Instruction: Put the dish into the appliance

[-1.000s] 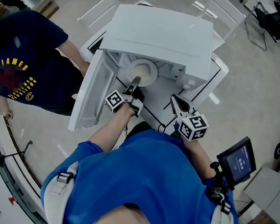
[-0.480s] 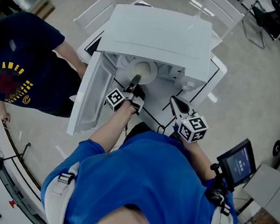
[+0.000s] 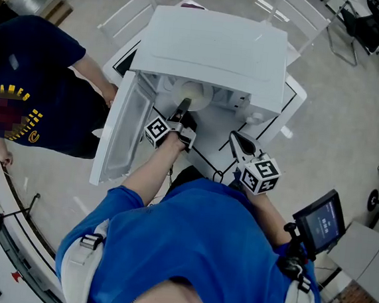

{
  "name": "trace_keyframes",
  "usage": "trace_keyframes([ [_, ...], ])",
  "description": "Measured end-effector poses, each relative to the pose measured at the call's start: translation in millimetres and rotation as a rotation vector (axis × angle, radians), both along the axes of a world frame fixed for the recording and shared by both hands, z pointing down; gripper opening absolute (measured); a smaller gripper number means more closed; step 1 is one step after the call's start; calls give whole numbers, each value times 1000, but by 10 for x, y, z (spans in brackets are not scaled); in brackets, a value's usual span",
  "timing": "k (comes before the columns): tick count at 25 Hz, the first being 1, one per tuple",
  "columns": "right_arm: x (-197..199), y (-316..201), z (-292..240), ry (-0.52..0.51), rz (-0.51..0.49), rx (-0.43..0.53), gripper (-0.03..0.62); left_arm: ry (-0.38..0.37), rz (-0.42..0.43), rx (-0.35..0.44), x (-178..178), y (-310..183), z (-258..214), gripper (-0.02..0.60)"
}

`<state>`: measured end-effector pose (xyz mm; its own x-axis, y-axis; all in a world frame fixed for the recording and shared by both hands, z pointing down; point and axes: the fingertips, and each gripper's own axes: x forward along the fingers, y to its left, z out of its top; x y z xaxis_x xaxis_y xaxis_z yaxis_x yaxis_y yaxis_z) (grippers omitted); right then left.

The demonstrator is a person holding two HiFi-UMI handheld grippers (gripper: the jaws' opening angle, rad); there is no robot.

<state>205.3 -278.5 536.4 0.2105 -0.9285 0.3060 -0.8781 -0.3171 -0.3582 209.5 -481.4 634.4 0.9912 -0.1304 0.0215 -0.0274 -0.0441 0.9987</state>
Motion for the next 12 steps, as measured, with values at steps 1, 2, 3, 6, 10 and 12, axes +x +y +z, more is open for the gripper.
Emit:
trace_keyframes([
  [1,-3,1,1,-1,0,0,1,-6,-3,2,2,-5,14,67],
  [2,-6,2,1,-2,0,1,2,-11,-6,6,4,-11,24,67],
  [3,-8,4,1,-2,1,1,2,-14,-8,10,7,-16,27,67],
  [6,-1,17,5,-3,2,1,0,-17,-10,19,36,-33,28,67],
  [10,-3,21,9,-5,0,2,2,-15,-7,36,56,-39,24,67],
  [12,0,17,3,-4,-1,4,1,-11,-2,47,59,-32,12,67],
])
